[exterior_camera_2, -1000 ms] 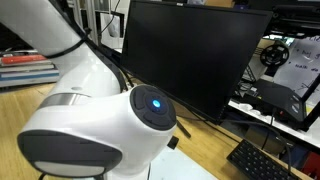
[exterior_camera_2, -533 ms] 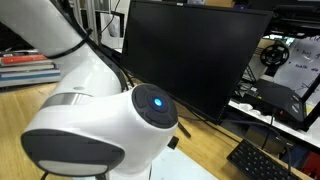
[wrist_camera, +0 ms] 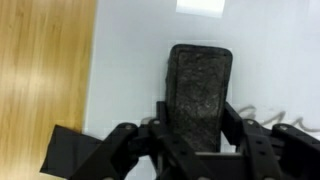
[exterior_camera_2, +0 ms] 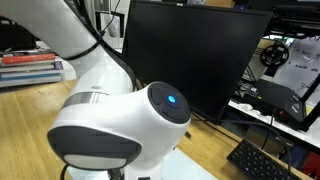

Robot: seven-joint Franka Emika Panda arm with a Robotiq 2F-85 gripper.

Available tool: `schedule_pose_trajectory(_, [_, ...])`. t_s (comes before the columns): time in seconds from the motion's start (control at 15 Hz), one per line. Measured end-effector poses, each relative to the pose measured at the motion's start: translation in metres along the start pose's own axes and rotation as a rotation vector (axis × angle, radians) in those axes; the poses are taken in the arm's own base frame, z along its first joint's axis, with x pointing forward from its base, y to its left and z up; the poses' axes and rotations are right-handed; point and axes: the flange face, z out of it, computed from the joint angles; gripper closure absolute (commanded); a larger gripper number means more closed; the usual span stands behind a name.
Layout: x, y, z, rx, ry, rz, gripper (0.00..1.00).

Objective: Pick up the duster and rub the white object

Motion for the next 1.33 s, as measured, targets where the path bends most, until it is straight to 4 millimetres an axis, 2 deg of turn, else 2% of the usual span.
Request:
schedule_pose_trajectory(0.33, [0.015,-0.037,-0.005,0.034,0.026,0.015,0.7])
schedule_pose_trajectory(0.8, [0.02,-0.061,-0.003,-0.023,0.015,0.01,0.7])
schedule_pose_trajectory(1.33, [0.026,-0.103,-0.004,-0.051,0.015,-0.05,0.7])
